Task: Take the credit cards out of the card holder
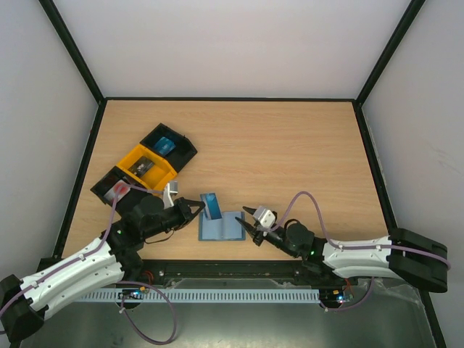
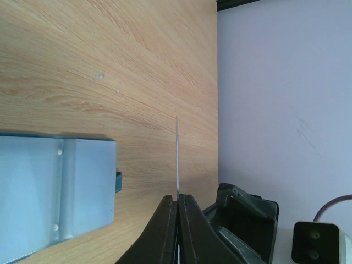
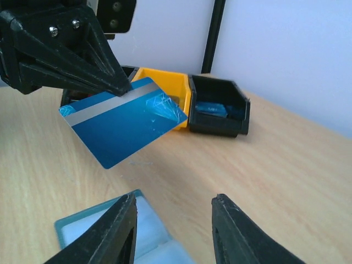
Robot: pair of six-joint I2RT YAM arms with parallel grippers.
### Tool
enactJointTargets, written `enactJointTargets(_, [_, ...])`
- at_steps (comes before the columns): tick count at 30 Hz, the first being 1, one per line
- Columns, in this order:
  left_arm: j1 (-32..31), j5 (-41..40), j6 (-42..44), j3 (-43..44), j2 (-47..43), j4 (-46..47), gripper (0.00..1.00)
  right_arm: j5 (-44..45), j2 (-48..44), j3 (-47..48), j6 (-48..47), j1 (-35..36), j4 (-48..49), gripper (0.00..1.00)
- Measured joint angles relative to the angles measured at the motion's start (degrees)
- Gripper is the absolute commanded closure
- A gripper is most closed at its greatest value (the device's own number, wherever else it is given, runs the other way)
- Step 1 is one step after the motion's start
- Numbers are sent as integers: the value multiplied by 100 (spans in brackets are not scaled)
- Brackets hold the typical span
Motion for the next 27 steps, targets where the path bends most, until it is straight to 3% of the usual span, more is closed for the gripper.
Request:
enactJointTargets(13, [17, 323, -474, -35, 4, 295, 97, -48, 1126, 431, -2358, 138, 597, 45])
enactJointTargets(27, [26, 586, -765, -166, 127, 673, 97, 352, 1952, 719, -3543, 531, 1303, 47])
